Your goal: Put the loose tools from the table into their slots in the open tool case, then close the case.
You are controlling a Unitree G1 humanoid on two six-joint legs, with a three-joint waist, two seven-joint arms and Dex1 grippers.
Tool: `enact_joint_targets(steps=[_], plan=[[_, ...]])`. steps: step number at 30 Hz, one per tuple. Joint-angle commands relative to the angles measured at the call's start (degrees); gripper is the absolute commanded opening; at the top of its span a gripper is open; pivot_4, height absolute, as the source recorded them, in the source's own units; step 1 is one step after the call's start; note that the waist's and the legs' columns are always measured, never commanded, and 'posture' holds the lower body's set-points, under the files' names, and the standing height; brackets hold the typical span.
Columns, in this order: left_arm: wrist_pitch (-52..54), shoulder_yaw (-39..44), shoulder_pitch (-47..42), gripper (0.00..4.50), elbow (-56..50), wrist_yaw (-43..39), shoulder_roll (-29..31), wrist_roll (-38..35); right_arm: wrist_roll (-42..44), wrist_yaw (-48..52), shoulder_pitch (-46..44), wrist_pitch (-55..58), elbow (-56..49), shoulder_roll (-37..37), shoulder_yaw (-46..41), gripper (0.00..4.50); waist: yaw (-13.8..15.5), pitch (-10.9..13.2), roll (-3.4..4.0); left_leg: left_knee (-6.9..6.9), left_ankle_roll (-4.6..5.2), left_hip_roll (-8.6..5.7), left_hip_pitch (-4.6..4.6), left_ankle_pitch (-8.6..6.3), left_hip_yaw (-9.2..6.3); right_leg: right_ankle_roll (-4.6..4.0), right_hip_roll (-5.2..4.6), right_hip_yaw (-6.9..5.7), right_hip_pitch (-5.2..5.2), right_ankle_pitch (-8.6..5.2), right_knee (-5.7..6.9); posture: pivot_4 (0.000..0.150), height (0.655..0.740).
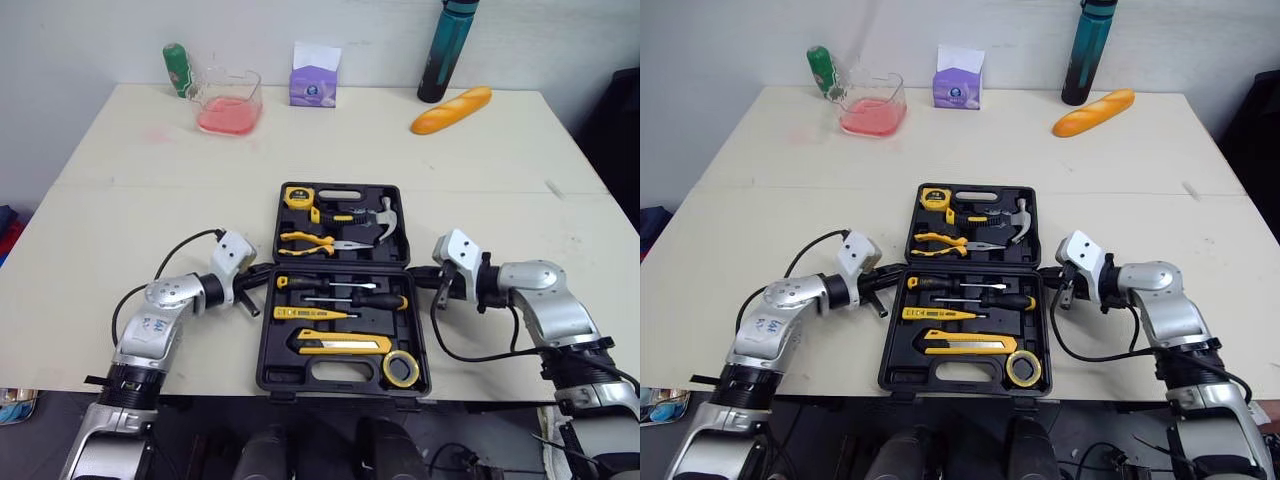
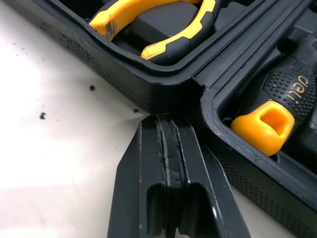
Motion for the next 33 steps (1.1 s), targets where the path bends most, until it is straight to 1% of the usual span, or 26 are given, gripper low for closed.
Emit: enact_joint_targets(steps=[1, 7, 13, 15, 16, 17, 19, 21, 23, 24, 25, 27, 28, 29, 30, 33], plan=[[-0.2, -1.3, -1.3, 0.03, -1.1, -0.3, -1.1, 0.1, -0.6, -0.3, -2.7, -2.8, 1.7, 1.4, 0.5, 0.00, 0.0, 0.0, 0.00, 0.01, 0.00, 0.00, 0.00, 0.00, 0.00, 0.00, 0.00, -0.01, 0.00, 0.00, 0.00, 0.150, 0.7400], [0.0, -0.7, -1.0, 0.03, -1.0, 1.9, -0.8, 1.9, -1.3, 0.8, -3.6, -2.4, 3.3, 1.6, 0.9, 0.00, 0.0, 0.0, 0.00, 0.03, 0.00, 0.01, 0.02, 0.00, 0.00, 0.00, 0.00, 0.01, 0.01, 0.00, 0.04, 0.150, 0.7400], [4.2, 2.6, -0.8, 0.03, -5.3, 0.1, 3.9, 0.0, -1.3, 1.9, -5.0, 4.2, 2.6, -1.4, 0.2, 0.00, -0.6, 0.0, 0.00, 0.00, -0.03, 0.04, 0.02, 0.01, -0.01, -0.02, -0.01, 0.00, -0.01, -0.01, 0.06, 0.150, 0.7400], [5.3, 4.3, -0.2, 0.66, -5.9, -0.4, 6.0, -0.7, 0.0, 3.2, -5.5, 7.4, 2.0, -3.3, -1.0, 0.00, -0.7, 0.0, 0.01, -0.02, -0.03, 0.03, -0.02, 0.01, -0.03, -0.04, -0.02, -0.01, -0.03, -0.02, 0.03, 0.150, 0.7400], [6.2, 5.6, 0.4, 0.99, -6.4, -1.3, 7.4, -1.5, 0.8, 4.2, -5.5, 10.0, 1.5, -5.1, -1.7, 0.69, -0.6, 0.0, 0.01, -0.01, -0.03, 0.03, -0.05, 0.01, -0.04, -0.04, -0.03, -0.03, -0.04, -0.02, 0.01, 0.150, 0.7400], [6.8, 6.6, 0.9, 1.48, -6.8, -1.9, 8.5, -2.2, 1.4, 4.8, -5.4, 12.0, 0.8, -6.3, -2.1, 1.06, -0.5, 0.0, 0.02, -0.01, -0.02, 0.00, -0.05, 0.01, -0.05, -0.04, -0.06, -0.04, -0.04, -0.02, 0.01, 0.150, 0.7400], [7.6, 9.4, 1.1, 2.35, -8.5, -1.3, 9.2, -4.1, 2.7, 3.4, -5.0, 14.7, -1.3, -7.7, -3.9, 1.96, -0.4, 0.0, 0.06, -0.02, 0.00, 0.01, -0.08, -0.01, -0.07, -0.04, -0.10, -0.05, -0.06, -0.02, -0.03, 0.150, 0.7400], [10.5, 12.8, 0.8, 3.29, -10.9, -0.1, 9.6, -6.5, 4.8, 1.2, -4.9, 22.2, -5.4, -8.9, -6.4, 3.00, -0.3, 0.0, 0.06, -0.02, 0.00, 0.01, -0.11, -0.01, -0.08, -0.04, -0.13, -0.06, -0.06, -0.02, -0.07, 0.150, 0.7400], [13.9, 15.1, 0.6, 4.14, -13.1, 0.4, 10.2, -8.5, 6.9, -0.3, -4.8, 29.3, -9.1, -9.6, -8.3, 3.94, -0.2, 0.0, 0.06, -0.01, -0.01, 0.04, -0.12, -0.02, -0.11, -0.04, -0.17, -0.06, -0.06, -0.02, -0.05, 0.150, 0.7400], [14.8, 15.5, 0.5, 4.50, -13.7, 0.6, 10.4, -9.0, 7.4, -0.8, -4.7, 31.1, -10.2, -9.7, -8.7, 4.48, -0.2, 0.0, 0.06, -0.01, -0.03, 0.06, -0.12, -0.01, -0.13, -0.04, -0.17, -0.06, -0.06, -0.02, -0.04, 0.150, 0.7400], [16.5, 16.4, 0.3, 4.50, -14.5, 0.4, 10.6, -10.4, 8.2, -1.4, -4.8, 35.5, -11.8, -10.3, -8.7, 4.48, -0.2, 0.0, 0.06, -0.01, -0.04, 0.07, -0.11, -0.02, -0.13, -0.04, -0.18, -0.05, -0.06, -0.02, -0.03, 0.150, 0.7400], [29.4, 17.7, -3.5, 4.50, -16.2, 3.9, 13.0, -11.9, 11.0, -2.2, -7.1, 49.1, -15.5, -12.3, -8.1, 4.48, -0.1, 0.1, 0.09, -0.03, -0.07, 0.08, -0.10, -0.02, -0.12, -0.05, -0.16, -0.04, -0.07, -0.03, -0.03, 0.150, 0.7400], [34.3, 17.8, -5.4, 4.50, -16.5, 5.7, 13.9, -12.0, 12.5, -2.3, -8.0, 53.4, -17.0, -12.8, -8.2, 4.48, 0.0, 0.2, 0.07, -0.02, -0.07, 0.07, -0.11, -0.02, -0.13, -0.05, -0.15, -0.04, -0.08, -0.03, 0.00, 0.150, 0.7400], [40.4, 17.9, -8.1, 4.50, -16.4, 7.0, 14.3, -13.1, 14.6, -2.4, -9.4, 57.0, -18.0, -12.5, -9.1, 4.48, 0.0, 0.2, 0.06, -0.01, -0.05, 0.06, -0.17, -0.01, -0.14, -0.06, -0.13, -0.03, -0.13, -0.03, 0.02, 0.150, 0.7400], [45.5, 17.9, -10.7, 4.50, -16.2, 7.2, 14.1, -14.9, 15.1, -3.5, -11.0, 60.0, -18.6, -12.7, -8.7, 4.48, 0.0, 0.2, 0.06, -0.01, -0.04, 0.02, -0.22, -0.01, -0.12, -0.06, -0.13, -0.01, -0.25, -0.03, 0.08, 0.150, 0.7400], [55.6, 16.6, -17.1, 4.50, -15.7, 7.7, 13.1, -17.8, 15.5, -7.2, -16.8, 68.2, -17.6, -12.0, -7.1, 4.48, 0.1, 0.2, 0.06, -0.01, -0.04, -0.03, -0.29, -0.01, -0.11, -0.05, -0.09, 0.00, -0.33, -0.03, 0.10, 0.150, 0.7400]])
